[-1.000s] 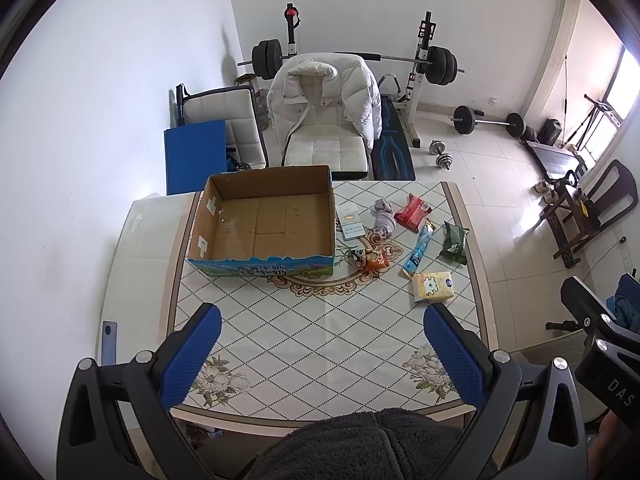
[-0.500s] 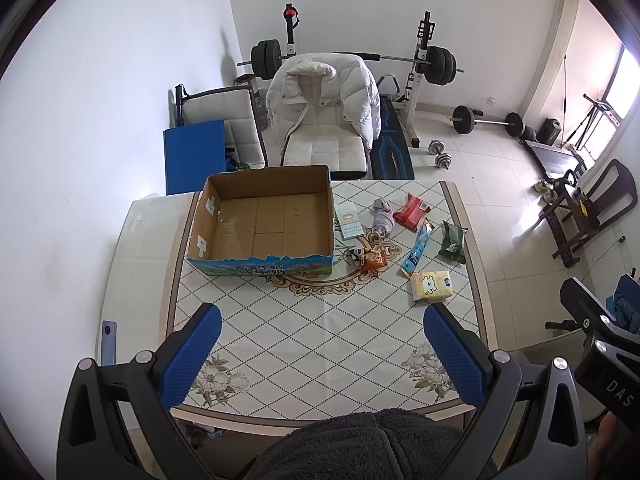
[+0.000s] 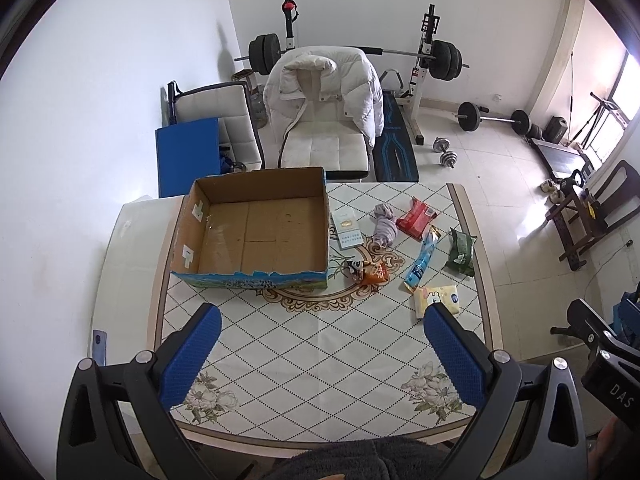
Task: Organize soft objects
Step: 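Grasp the orange snack bag with left tool while right tool grasps the yellow Vinda tissue pack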
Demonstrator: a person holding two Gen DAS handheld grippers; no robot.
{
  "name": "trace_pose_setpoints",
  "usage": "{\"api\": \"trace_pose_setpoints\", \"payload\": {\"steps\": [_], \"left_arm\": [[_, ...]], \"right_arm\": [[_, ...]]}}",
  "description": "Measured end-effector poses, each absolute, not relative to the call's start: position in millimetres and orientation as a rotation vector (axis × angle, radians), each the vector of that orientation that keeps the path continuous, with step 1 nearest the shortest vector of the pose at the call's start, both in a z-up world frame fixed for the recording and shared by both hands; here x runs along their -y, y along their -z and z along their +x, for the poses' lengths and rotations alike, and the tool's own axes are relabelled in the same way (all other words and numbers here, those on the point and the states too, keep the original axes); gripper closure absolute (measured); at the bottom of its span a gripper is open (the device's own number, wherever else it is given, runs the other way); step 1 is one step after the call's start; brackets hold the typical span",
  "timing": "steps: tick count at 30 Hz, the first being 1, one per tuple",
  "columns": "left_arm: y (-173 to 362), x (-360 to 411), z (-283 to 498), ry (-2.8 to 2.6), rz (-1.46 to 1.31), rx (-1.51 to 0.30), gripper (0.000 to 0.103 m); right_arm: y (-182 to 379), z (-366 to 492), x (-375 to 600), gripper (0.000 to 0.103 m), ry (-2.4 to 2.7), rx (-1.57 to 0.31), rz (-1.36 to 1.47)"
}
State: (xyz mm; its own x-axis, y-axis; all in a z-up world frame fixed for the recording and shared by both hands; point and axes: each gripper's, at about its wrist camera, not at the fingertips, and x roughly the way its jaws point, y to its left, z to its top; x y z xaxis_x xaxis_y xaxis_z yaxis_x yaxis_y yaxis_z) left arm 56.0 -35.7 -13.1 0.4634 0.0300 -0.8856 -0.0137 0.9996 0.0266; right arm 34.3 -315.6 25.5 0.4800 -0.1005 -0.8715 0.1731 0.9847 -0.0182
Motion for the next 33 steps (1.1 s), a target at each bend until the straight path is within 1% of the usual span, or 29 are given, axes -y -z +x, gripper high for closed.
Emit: {"api": "trace_pose_setpoints", "payload": {"steps": [5, 10, 14, 18, 22, 23, 24, 25, 27, 28, 30, 32, 33], "left_arm": [[75.9, 58.4, 122.5, 0.027, 0.039, -1.215, 0.0], [153.5, 94.2, 177.0, 0.069, 0.108, -1.356, 0.0], [203.2, 116.4, 203.0, 0.029, 0.188, -1.425, 0.0], [240.2, 125.6, 214.3, -0.011, 0.24, -1.475, 0.0], [264.3, 120.9, 227.4, -0.052, 0.264, -1.512, 0.0], [268.7, 119.4, 230.7, -0.063, 0.265, -1.519, 0.0], [273.4, 118.2, 235.0, -0.069, 0.269, -1.528, 0.0], [277.6, 117.7, 239.8, -0.073, 0.273, -1.538, 0.0], [285.6, 117.0, 248.0, -0.065, 0.276, -1.559, 0.0], [290.9, 117.7, 252.5, -0.048, 0.271, -1.58, 0.0], [302.4, 119.4, 259.9, -0.029, 0.254, -1.621, 0.0], [316.9, 124.1, 267.7, -0.005, 0.245, -1.661, 0.0], [324.0, 126.5, 271.1, 0.001, 0.246, -1.676, 0.0]], "right_arm": [[40.5, 92.0, 352.1, 0.0, 0.205, -1.167, 0.107], [136.1, 148.7, 383.1, 0.0, 0.201, -1.354, 0.168], [229.5, 178.0, 399.4, 0.0, 0.211, -1.525, 0.352], [321.0, 186.5, 404.1, 0.0, 0.245, -1.658, 0.655], [382.4, 183.0, 397.9, 0.004, 0.315, -1.718, 0.908], [392.4, 182.7, 396.3, 0.008, 0.337, -1.721, 0.941], [399.8, 183.1, 393.7, 0.016, 0.348, -1.732, 0.947], [407.2, 183.9, 390.0, 0.021, 0.348, -1.753, 0.933], [410.9, 187.8, 383.1, 0.025, 0.292, -1.764, 0.894], [408.2, 191.1, 378.7, 0.026, 0.257, -1.78, 0.816], [401.1, 197.9, 369.4, 0.032, 0.181, -1.815, 0.651], [393.8, 202.9, 365.6, 0.036, 0.138, -1.823, 0.544], [390.6, 205.1, 364.8, 0.036, 0.132, -1.821, 0.5]]}}
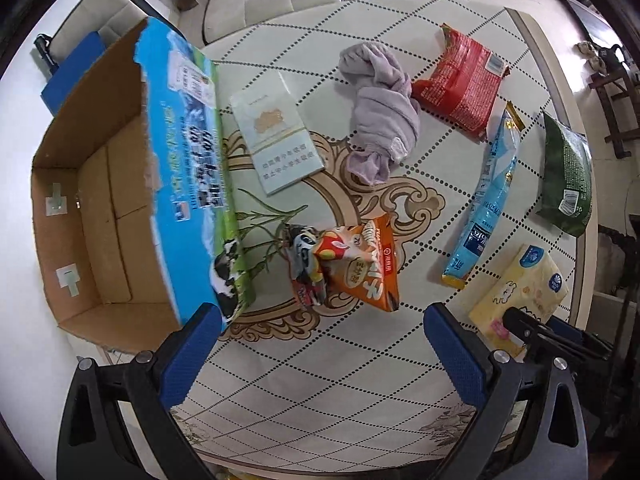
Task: Organize soft objects
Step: 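Grasp the orange snack bag with left tool while right tool grasps the yellow Vinda tissue pack, then carry both items into the cardboard box and open both tools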
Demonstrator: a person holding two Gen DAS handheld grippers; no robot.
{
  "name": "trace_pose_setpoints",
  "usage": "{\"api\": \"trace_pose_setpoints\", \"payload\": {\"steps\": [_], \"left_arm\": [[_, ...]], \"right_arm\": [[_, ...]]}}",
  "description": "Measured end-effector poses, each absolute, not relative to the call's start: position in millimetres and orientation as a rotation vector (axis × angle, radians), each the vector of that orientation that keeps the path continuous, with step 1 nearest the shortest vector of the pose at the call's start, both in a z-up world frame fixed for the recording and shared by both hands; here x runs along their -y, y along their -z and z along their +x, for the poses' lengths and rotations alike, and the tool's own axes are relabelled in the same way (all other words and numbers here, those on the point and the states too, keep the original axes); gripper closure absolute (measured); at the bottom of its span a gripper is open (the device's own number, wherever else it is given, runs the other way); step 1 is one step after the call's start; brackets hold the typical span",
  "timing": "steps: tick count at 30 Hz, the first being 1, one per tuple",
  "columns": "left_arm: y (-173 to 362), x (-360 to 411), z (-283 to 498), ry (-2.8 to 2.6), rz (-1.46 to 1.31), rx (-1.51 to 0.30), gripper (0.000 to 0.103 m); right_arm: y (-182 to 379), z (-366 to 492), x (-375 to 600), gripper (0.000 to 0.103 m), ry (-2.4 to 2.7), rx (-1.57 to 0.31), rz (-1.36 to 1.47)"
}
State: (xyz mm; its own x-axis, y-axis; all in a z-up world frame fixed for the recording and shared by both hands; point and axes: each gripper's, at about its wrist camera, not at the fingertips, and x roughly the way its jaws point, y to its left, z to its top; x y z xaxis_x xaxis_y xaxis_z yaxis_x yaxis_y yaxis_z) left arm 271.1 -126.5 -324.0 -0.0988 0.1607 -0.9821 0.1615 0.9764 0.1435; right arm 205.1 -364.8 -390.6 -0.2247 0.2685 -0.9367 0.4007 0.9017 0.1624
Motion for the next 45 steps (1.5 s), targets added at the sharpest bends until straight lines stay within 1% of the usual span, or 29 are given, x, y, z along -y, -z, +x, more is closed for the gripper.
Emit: {"api": "trace_pose_setpoints", "payload": {"steps": [3, 5, 6, 7, 9, 11, 12, 13, 15, 16, 18, 23, 27, 30, 36, 40, 45], "left_arm": [[351.8, 133.8, 280.2, 0.001, 0.283, -1.731, 0.0], [370.9, 135.7, 286.6, -0.005, 0.309, -1.76, 0.0], [378.9, 135.5, 288.6, -0.011, 0.319, -1.776, 0.0], [388.7, 135.1, 290.7, -0.016, 0.325, -1.796, 0.0], [402.9, 134.5, 292.7, -0.011, 0.325, -1.83, 0.001], [414.0, 134.8, 292.8, -0.004, 0.311, -1.848, 0.017], [418.0, 134.8, 292.4, 0.014, 0.319, -1.887, 0.021], [421.7, 134.6, 291.9, 0.002, 0.333, -1.878, 0.027], [424.0, 134.1, 290.4, -0.009, 0.329, -1.859, 0.035], [426.0, 134.5, 288.2, -0.003, 0.319, -1.851, 0.042], [424.9, 134.9, 283.8, 0.002, 0.33, -1.838, 0.045], [404.9, 141.8, 261.7, 0.019, 0.296, -1.806, 0.046], [377.6, 142.3, 238.1, 0.053, 0.232, -1.762, 0.046], [350.4, 140.0, 219.1, 0.095, 0.174, -1.735, 0.046], [264.8, 112.6, 194.5, 0.139, 0.01, -1.615, 0.046], [203.6, 68.3, 206.2, 0.112, -0.063, -1.496, 0.046], [167.6, -1.0, 233.7, 0.042, -0.11, -1.404, 0.046]], "right_arm": [[387.0, 211.5, 360.8, 0.035, 0.117, -1.824, 0.434], [389.7, 214.4, 356.6, 0.034, 0.101, -1.837, 0.448], [391.9, 215.3, 354.5, 0.031, 0.102, -1.848, 0.46], [398.7, 217.2, 357.2, 0.029, 0.105, -1.851, 0.476], [406.5, 217.4, 356.8, 0.029, 0.105, -1.853, 0.525], [412.8, 220.3, 353.4, 0.029, 0.103, -1.858, 0.552], [415.1, 220.7, 348.5, 0.029, 0.111, -1.866, 0.548], [417.3, 220.8, 347.3, 0.028, 0.12, -1.869, 0.542], [423.0, 222.6, 341.1, 0.027, 0.143, -1.876, 0.529], [429.8, 228.6, 339.3, 0.027, 0.147, -1.888, 0.512], [439.2, 230.6, 330.5, 0.031, 0.147, -1.903, 0.493], [435.0, 217.2, 319.8, 0.034, 0.127, -1.865, 0.457], [418.6, 202.0, 300.8, 0.034, 0.074, -1.833, 0.427], [390.7, 191.9, 286.4, 0.034, 0.023, -1.8, 0.406], [326.0, 189.8, 245.7, 0.034, -0.127, -1.714, 0.33], [276.6, 209.0, 202.4, 0.034, -0.245, -1.646, 0.27], [206.6, 243.3, 166.8, 0.034, -0.395, -1.577, 0.202]]}}
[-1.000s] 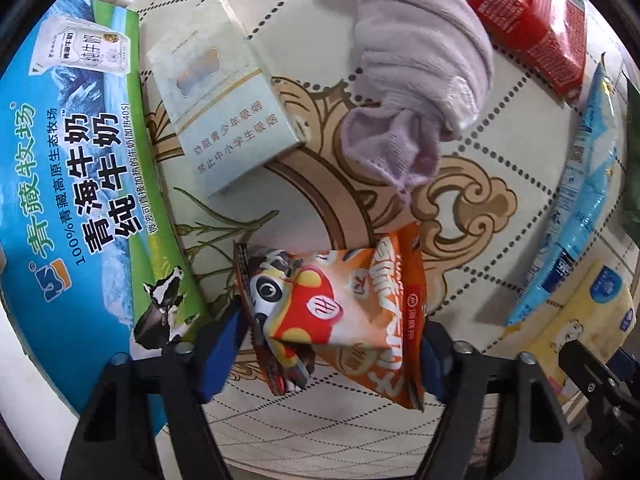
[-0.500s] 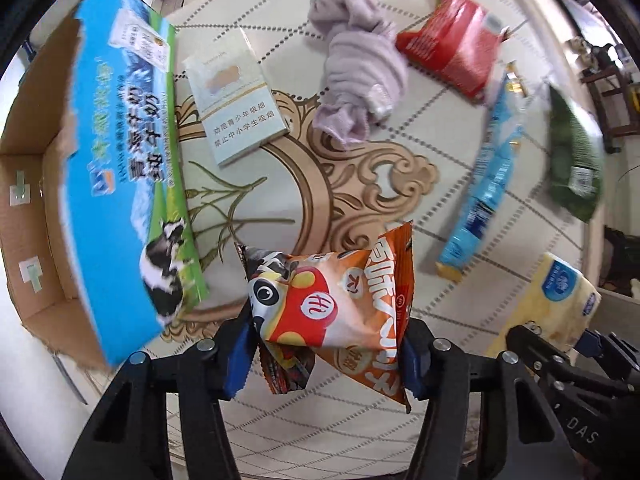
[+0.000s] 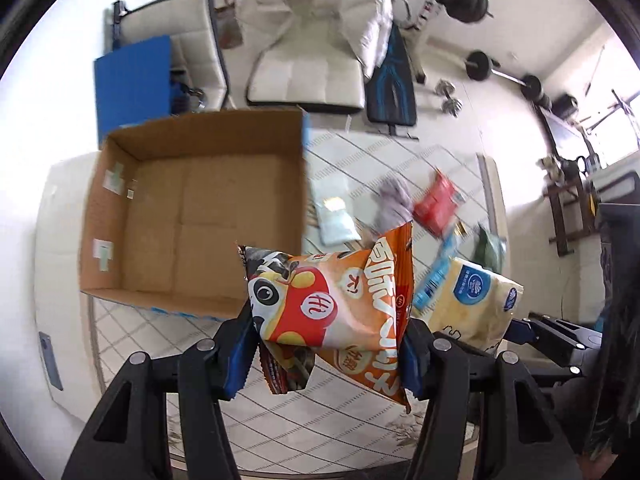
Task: Organize soft objects
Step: 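Carry both items into the cardboard box and open both tools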
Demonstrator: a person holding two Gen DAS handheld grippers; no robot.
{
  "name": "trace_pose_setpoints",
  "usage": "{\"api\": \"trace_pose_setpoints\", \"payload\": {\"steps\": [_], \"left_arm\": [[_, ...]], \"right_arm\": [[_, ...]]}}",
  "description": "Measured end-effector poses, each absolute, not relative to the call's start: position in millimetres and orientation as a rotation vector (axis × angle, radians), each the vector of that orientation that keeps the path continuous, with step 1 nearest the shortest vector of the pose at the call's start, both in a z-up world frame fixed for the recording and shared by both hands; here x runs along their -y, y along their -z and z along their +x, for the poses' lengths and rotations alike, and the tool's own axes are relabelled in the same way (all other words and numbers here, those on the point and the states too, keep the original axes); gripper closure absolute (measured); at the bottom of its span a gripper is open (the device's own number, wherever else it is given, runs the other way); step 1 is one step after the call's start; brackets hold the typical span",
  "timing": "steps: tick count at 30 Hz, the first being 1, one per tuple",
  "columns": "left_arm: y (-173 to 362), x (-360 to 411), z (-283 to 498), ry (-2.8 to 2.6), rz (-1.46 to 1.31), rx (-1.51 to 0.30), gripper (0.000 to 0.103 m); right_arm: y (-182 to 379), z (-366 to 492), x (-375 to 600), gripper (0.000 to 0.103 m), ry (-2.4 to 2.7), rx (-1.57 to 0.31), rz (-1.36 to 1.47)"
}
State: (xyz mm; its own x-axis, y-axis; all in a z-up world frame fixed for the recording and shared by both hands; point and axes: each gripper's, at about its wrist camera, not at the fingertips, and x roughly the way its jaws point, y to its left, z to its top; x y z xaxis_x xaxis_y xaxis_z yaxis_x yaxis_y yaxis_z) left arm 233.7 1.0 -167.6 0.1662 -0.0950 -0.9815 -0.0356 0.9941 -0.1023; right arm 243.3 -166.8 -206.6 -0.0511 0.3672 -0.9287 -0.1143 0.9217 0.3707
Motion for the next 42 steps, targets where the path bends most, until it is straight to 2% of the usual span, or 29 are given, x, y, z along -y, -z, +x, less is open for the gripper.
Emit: {"api": "trace_pose_setpoints", "payload": {"steps": [2, 9, 14, 20, 27, 29, 31, 32, 34, 40, 42], "left_arm": [[164.6, -27.9, 249.0, 0.008, -0.122, -1.396, 0.046], [202.7, -116.6, 303.2, -0.023, -0.205, -1.467, 0.046], [250.1, -158.4, 345.0, 0.01, -0.267, -1.562, 0.046], [307.6, -174.4, 382.3, 0.062, -0.275, -1.656, 0.046], [340.0, -183.7, 400.1, 0.056, -0.247, -1.72, 0.042], [344.8, -186.0, 402.5, 0.067, -0.26, -1.743, 0.039], [346.4, -188.7, 404.2, 0.066, -0.263, -1.75, 0.023], [344.8, -189.4, 404.1, 0.067, -0.259, -1.742, 0.019], [340.0, -190.9, 401.1, 0.068, -0.261, -1.732, 0.01], [321.5, -201.4, 384.4, 0.051, -0.268, -1.689, 0.005], [312.9, -205.3, 375.7, 0.033, -0.261, -1.665, 0.005]], "right_arm": [[184.2, 252.2, 139.7, 0.034, -0.423, -1.554, 0.167], [200.0, 310.0, 40.9, 0.034, -0.436, -1.587, 0.101], [253.3, 352.3, -8.6, 0.034, -0.393, -1.651, 0.062], [307.5, 385.0, -45.7, 0.034, -0.34, -1.701, -0.007], [345.1, 411.1, -65.0, 0.033, -0.32, -1.725, -0.082], [348.3, 414.5, -65.9, 0.032, -0.308, -1.73, -0.097], [347.9, 416.1, -65.3, 0.029, -0.298, -1.725, -0.101], [346.1, 415.9, -65.0, 0.021, -0.297, -1.72, -0.1], [341.4, 415.3, -63.7, 0.019, -0.292, -1.71, -0.094], [321.1, 403.0, -58.6, 0.018, -0.275, -1.688, -0.1], [312.1, 394.2, -56.6, 0.008, -0.261, -1.673, -0.095]]}}
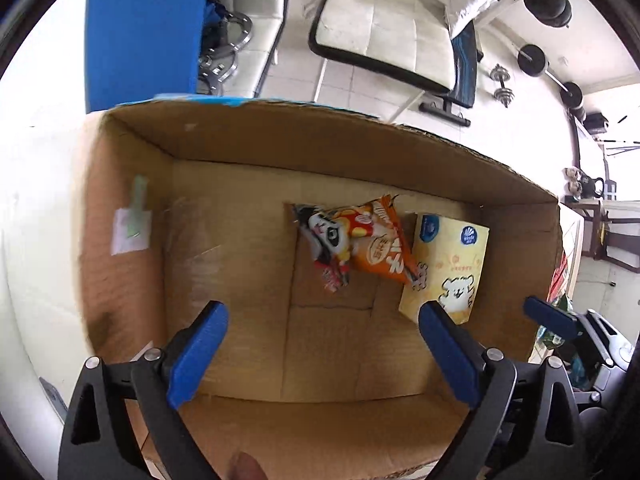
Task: Organize soft objects
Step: 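Carry both items into the cardboard box and open both tools, then grasp the red noodle packet with left tool while right tool grasps the green snack bag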
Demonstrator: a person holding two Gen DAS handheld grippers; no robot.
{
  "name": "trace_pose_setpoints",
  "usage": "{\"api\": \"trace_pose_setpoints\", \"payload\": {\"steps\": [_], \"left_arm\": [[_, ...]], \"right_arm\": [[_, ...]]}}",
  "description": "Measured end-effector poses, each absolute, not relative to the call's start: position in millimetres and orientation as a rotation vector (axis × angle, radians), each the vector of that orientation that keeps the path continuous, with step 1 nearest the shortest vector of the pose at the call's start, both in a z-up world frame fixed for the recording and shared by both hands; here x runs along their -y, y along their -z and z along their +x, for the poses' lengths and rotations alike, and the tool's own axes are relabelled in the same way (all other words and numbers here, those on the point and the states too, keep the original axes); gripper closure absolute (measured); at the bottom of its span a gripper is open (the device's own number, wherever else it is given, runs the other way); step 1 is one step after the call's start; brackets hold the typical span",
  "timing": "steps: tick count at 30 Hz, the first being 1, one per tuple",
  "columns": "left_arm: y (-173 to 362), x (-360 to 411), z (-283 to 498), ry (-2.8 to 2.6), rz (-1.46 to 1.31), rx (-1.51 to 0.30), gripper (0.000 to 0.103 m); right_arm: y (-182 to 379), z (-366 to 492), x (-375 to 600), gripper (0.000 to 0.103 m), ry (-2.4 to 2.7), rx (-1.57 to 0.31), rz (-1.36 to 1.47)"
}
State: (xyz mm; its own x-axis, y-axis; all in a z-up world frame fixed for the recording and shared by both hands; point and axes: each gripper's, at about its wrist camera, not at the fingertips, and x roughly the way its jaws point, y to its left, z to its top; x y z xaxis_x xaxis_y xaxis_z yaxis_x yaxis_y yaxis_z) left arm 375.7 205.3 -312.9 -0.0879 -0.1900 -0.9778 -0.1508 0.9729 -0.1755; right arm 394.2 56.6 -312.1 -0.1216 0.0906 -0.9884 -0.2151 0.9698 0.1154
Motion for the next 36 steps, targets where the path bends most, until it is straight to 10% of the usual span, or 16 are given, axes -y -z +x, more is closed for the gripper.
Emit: {"api": "trace_pose_setpoints", "payload": {"steps": [36], "left_arm": [[161.3, -175.1, 209.5, -0.052, -0.061, -1.302, 0.005]], "right_arm": [[179.3, 211.3, -1.7, 0.003, -0.211, -1.377, 0.057]]}}
